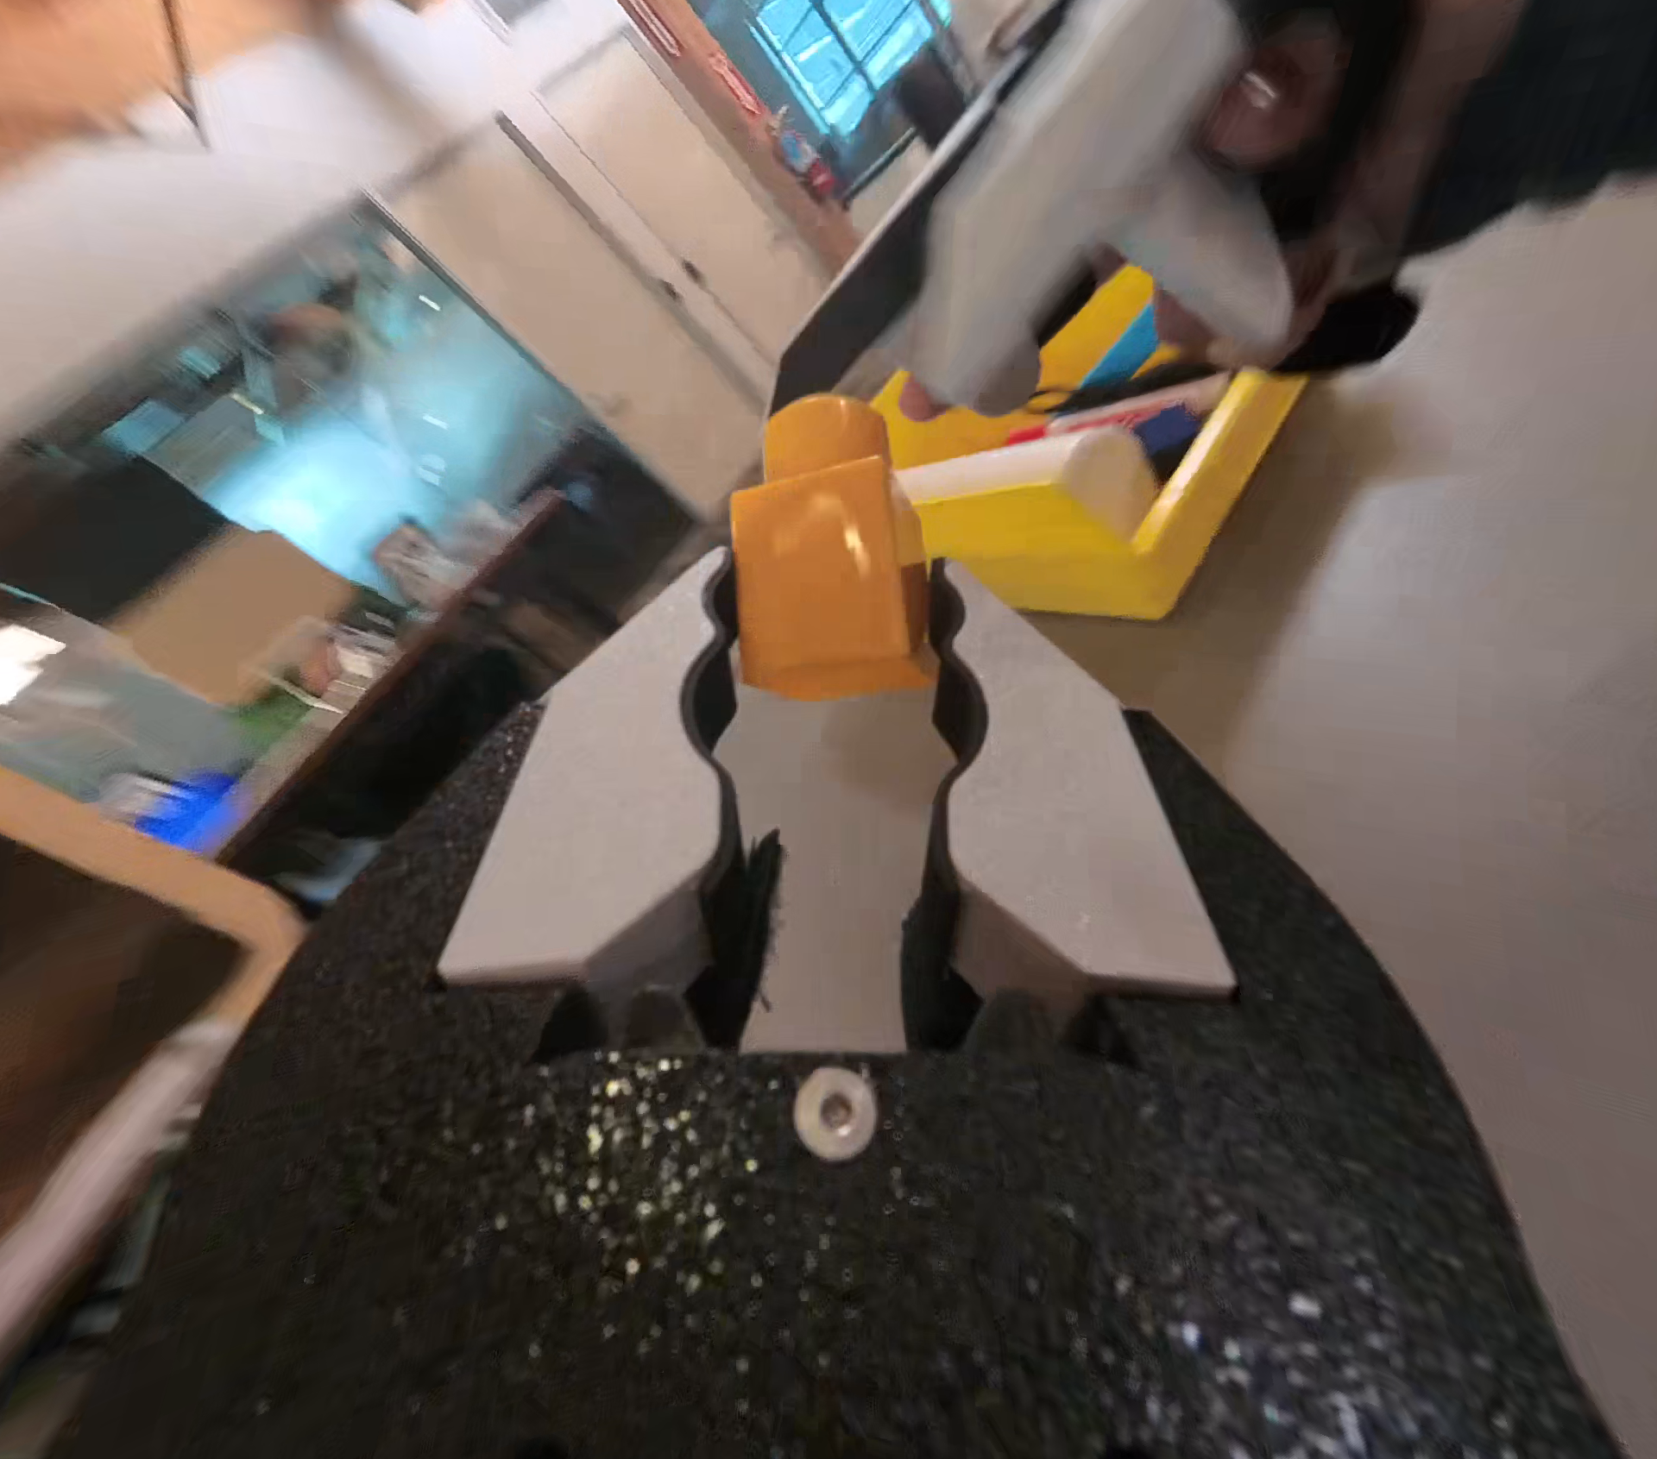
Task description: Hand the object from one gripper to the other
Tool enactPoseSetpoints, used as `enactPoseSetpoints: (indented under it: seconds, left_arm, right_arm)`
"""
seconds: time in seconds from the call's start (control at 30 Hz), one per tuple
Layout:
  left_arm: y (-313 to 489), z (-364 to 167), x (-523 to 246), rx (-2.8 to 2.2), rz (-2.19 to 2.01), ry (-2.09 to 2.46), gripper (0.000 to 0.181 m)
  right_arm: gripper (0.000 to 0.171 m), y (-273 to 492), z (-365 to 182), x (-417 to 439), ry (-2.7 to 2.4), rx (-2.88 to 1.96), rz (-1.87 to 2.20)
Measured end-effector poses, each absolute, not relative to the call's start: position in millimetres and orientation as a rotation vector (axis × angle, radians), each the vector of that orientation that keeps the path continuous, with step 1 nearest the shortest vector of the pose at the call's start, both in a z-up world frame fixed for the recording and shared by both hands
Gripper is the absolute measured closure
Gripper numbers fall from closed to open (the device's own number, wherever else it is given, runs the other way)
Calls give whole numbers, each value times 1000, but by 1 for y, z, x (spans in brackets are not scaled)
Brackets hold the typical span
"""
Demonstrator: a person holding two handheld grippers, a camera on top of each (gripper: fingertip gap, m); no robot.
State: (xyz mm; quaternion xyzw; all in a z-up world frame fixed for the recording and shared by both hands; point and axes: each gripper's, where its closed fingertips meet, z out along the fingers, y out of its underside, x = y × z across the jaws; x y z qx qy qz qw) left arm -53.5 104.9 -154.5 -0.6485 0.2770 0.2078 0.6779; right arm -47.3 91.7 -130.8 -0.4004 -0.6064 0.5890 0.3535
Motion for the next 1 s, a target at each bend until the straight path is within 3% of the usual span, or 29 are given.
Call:
enactPoseSetpoints:
  seconds: [0.07, 0.3, 0.43, 0.63, 0.83, 1.0]
  left_arm:
    - [104, -151, -55, -1513, 163, 498, 141]
    - [90, -131, -45, -1448, -941, 154, 141]
    - [85, -133, -31, -1403, -1340, 70, 141]
    - [87, -140, -19, -1421, -1472, 43, 140]
    - [92, -139, -32, -1416, -1272, 59, 135]
    - [105, -148, -60, -1500, -893, 62, 103]
  right_arm:
    - [78, 95, -135, -48, -1612, -897, 1268]
    - [84, 88, -138, -54, -1587, -406, 519]
    - [87, 81, -141, -61, -1528, -261, 321]
    - [117, 71, -142, -60, -1505, -200, 331]
    - [117, 83, -140, -59, -1528, -373, 515]
    - [117, 130, -132, -57, -1455, -718, 706]
